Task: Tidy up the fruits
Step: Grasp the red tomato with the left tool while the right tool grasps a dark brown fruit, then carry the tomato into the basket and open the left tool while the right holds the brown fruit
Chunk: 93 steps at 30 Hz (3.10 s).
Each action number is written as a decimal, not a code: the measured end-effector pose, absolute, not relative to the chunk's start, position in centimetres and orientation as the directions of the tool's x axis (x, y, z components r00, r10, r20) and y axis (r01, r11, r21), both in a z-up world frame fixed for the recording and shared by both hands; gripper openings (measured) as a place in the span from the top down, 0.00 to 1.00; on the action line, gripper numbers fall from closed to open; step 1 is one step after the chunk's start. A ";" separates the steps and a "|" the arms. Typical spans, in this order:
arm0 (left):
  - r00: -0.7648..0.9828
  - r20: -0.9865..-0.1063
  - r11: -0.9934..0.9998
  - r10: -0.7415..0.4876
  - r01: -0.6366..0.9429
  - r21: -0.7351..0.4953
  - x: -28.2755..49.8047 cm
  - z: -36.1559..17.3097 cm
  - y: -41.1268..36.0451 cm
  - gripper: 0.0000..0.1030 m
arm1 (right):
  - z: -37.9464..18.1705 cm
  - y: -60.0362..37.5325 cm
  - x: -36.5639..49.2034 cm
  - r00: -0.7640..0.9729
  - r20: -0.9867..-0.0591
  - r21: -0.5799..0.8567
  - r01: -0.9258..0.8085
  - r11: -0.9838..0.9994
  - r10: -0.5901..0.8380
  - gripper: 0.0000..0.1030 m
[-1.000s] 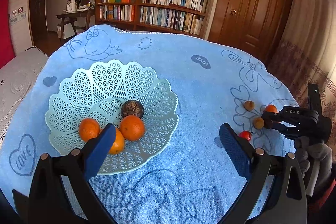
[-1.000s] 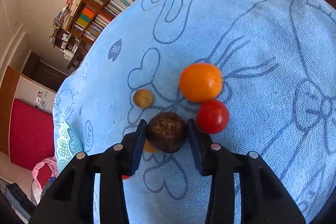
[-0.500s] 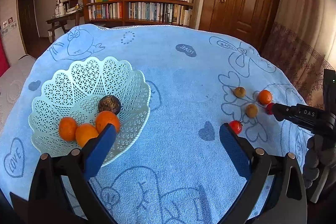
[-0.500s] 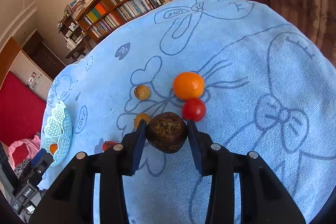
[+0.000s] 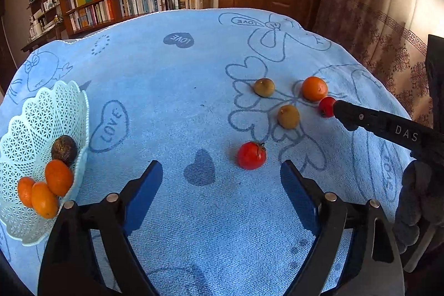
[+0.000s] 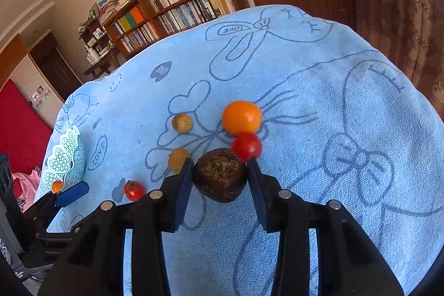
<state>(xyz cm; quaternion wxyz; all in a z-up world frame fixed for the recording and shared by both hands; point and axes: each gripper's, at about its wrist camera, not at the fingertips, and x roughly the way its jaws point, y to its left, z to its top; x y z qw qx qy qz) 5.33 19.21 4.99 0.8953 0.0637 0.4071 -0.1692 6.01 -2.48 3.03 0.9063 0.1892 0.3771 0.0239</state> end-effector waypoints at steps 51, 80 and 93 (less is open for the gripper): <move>0.756 -0.643 0.992 -0.123 0.097 -0.075 5.1 9.7 30.1 0.73 | 2.6 -2.0 5.7 0.720 -0.672 0.334 0.088 0.939 0.172 0.61; 0.797 -0.603 0.988 -0.014 -0.080 -0.129 4.3 11.0 38.8 0.61 | 5.3 1.2 5.2 0.721 -0.635 0.378 -0.026 0.926 0.279 0.61; 0.824 -0.567 0.973 0.002 -0.131 -0.188 3.2 12.0 41.1 0.21 | 9.9 13.4 5.8 0.638 -0.603 0.361 -0.317 0.877 0.479 0.61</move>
